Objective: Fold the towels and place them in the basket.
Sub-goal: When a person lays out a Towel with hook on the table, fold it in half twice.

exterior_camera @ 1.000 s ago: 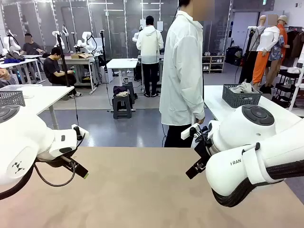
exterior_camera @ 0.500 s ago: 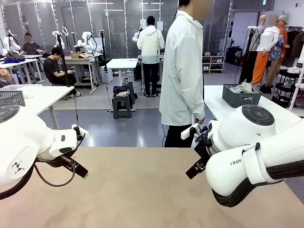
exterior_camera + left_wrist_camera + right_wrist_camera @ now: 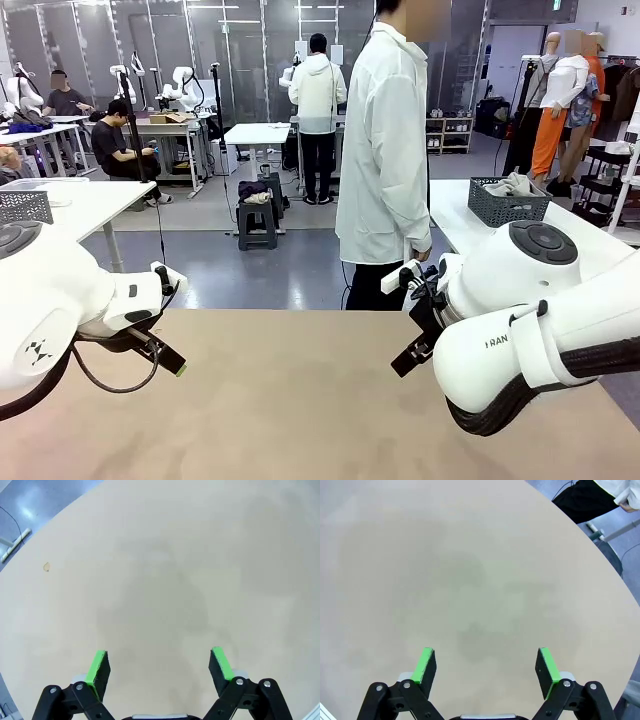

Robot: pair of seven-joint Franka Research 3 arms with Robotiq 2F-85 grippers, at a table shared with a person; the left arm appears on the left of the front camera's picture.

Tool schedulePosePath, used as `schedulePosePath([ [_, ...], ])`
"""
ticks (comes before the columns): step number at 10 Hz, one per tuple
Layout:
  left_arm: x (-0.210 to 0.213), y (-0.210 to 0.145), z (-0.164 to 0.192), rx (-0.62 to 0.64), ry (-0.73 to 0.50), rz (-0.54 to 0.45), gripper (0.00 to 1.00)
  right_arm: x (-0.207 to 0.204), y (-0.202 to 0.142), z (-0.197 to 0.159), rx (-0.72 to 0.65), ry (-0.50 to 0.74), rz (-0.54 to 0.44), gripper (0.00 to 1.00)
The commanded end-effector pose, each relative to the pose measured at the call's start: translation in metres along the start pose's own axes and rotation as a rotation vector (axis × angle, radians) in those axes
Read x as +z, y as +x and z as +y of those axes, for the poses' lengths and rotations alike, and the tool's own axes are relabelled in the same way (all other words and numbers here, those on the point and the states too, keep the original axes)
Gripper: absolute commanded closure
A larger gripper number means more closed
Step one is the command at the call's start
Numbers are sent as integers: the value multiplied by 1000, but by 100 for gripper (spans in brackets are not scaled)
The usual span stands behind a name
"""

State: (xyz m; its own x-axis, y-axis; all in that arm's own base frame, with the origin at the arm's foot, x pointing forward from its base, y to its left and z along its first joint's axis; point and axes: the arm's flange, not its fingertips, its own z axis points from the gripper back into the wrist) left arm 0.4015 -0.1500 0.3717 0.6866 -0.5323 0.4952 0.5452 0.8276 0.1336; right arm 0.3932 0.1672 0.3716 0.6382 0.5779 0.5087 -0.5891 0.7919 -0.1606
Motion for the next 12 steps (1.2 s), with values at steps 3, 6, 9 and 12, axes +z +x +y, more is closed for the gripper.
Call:
schedulePosePath([
  [3, 10, 2, 12, -15, -38, -14, 0, 12, -1, -12, 23, 16, 12, 0],
  [6, 36, 14, 45, -80, -111, -44, 0, 48, 0, -48, 26, 41, -11, 0],
  [9, 79, 31, 87, -115, -104, -101, 0, 105, 0, -97, -8, 49, -82, 0],
  [12, 119, 29, 138, -102, -143, -165, 0, 165, -17, -140, -21, 92, -155, 0],
])
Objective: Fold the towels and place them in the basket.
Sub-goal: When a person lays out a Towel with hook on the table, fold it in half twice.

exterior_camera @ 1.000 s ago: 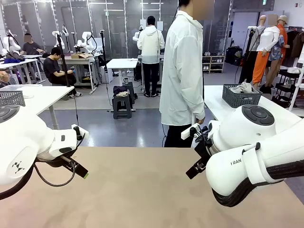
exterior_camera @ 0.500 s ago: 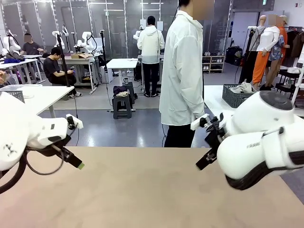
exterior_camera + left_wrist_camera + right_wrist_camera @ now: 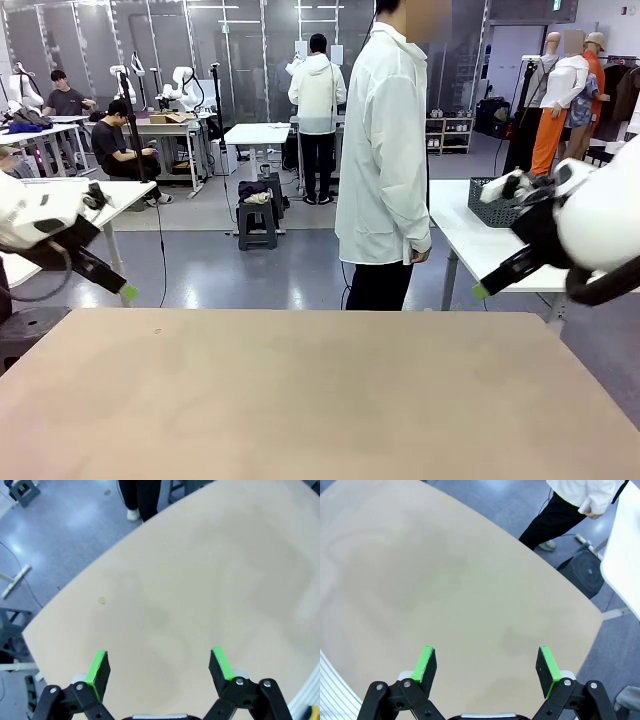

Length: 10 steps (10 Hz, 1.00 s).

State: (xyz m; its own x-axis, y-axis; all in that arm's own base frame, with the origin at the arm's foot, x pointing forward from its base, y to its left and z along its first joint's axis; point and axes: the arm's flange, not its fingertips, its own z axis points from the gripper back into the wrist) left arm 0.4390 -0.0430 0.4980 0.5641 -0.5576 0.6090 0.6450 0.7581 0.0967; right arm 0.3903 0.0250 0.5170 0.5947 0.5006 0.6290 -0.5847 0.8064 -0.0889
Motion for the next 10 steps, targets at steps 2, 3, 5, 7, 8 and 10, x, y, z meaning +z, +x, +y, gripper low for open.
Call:
schedulePosePath([
  [2, 74, 4, 34, -65, -59, -62, 0, 85, -3, -13, 113, 112, -39, 0],
  [3, 102, 8, 45, -93, -52, -79, 0, 118, 1, -16, 157, 107, -36, 0],
  [5, 162, 16, 62, -176, -86, -127, 0, 176, 7, -14, 232, 95, -47, 0],
  [7, 211, 18, 76, -229, -113, -155, 0, 220, 14, -7, 301, 111, -58, 0],
  [8, 232, 16, 80, -247, -132, -170, 0, 236, 16, -2, 326, 134, -66, 0],
  [10, 268, 7, 82, -278, -141, -181, 0, 260, 13, 0, 355, 173, -71, 0],
])
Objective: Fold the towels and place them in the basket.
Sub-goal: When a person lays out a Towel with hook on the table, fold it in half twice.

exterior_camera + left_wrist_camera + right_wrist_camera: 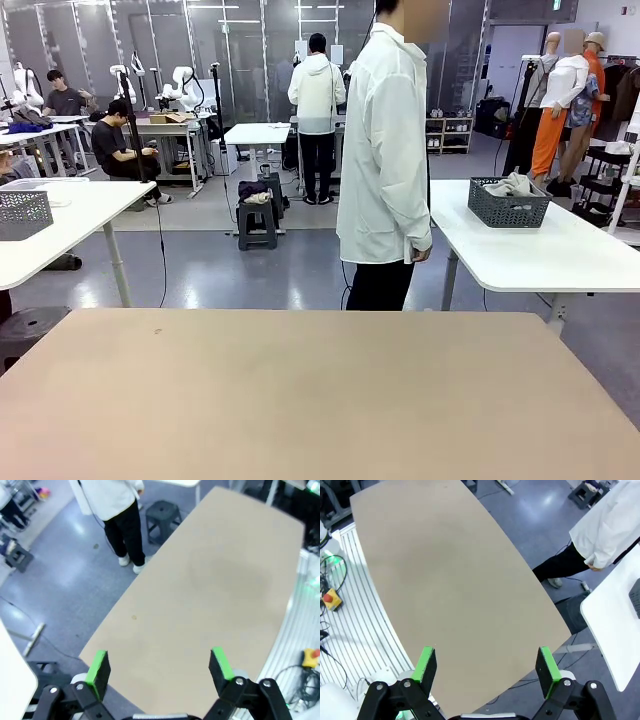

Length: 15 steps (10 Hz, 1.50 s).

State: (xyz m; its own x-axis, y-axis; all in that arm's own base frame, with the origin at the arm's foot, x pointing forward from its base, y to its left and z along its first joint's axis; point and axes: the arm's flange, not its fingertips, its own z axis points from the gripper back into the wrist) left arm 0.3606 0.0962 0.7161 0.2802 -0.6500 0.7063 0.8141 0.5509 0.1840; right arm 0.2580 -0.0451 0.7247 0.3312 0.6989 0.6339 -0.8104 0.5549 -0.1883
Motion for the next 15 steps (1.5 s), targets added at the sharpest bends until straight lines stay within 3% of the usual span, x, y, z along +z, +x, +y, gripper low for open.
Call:
schedulePosePath([
  [1, 28, -4, 0, -36, -39, -20, 0, 16, -6, 4, 63, 57, -3, 0],
  [5, 73, -15, -11, -98, -57, -19, 0, 44, -23, 2, 179, 108, 21, 0],
  [8, 69, -16, -10, -136, -85, -24, 0, 55, -26, -13, 187, 157, -42, 0],
  [12, 70, -18, -11, -149, -146, -12, 0, 63, -32, -13, 173, 190, -56, 0],
  [15, 65, -16, -12, -140, -216, -140, 0, 66, -39, -16, 174, 239, -123, 0],
])
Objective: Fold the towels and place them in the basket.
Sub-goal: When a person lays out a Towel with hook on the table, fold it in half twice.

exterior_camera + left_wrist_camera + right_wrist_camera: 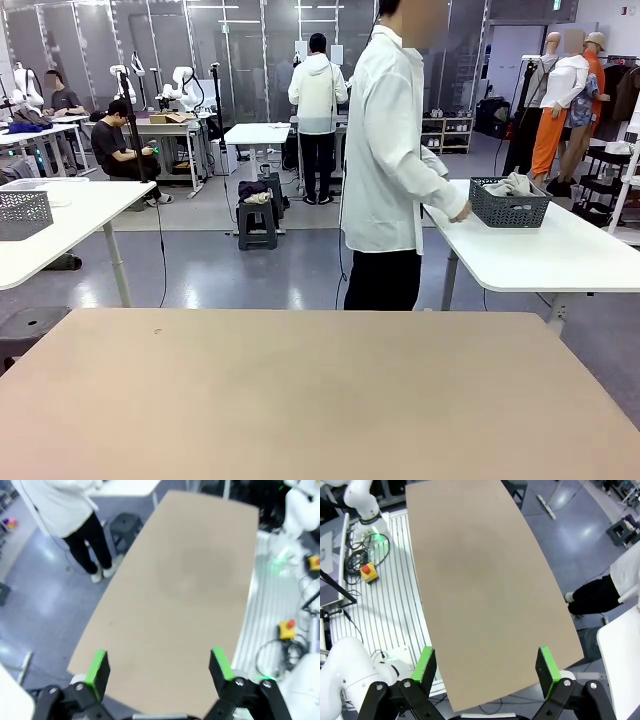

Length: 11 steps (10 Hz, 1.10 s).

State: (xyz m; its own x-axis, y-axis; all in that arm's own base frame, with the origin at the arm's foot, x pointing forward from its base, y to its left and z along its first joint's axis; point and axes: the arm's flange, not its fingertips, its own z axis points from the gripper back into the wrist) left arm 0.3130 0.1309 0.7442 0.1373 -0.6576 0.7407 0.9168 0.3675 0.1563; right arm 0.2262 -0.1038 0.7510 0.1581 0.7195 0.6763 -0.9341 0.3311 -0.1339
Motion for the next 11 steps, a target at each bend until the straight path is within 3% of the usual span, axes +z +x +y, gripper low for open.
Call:
schedulePosePath([
  [1, -1, 3, 1, -37, -56, -108, 0, 7, -6, -3, 32, 32, -56, 0],
  [9, -19, 10, -2, -98, -61, -76, 0, 1, -5, -5, 17, 38, -79, 0],
  [11, -15, 8, 3, -40, -64, -86, 0, 1, -5, -5, 17, 38, -79, 0],
])
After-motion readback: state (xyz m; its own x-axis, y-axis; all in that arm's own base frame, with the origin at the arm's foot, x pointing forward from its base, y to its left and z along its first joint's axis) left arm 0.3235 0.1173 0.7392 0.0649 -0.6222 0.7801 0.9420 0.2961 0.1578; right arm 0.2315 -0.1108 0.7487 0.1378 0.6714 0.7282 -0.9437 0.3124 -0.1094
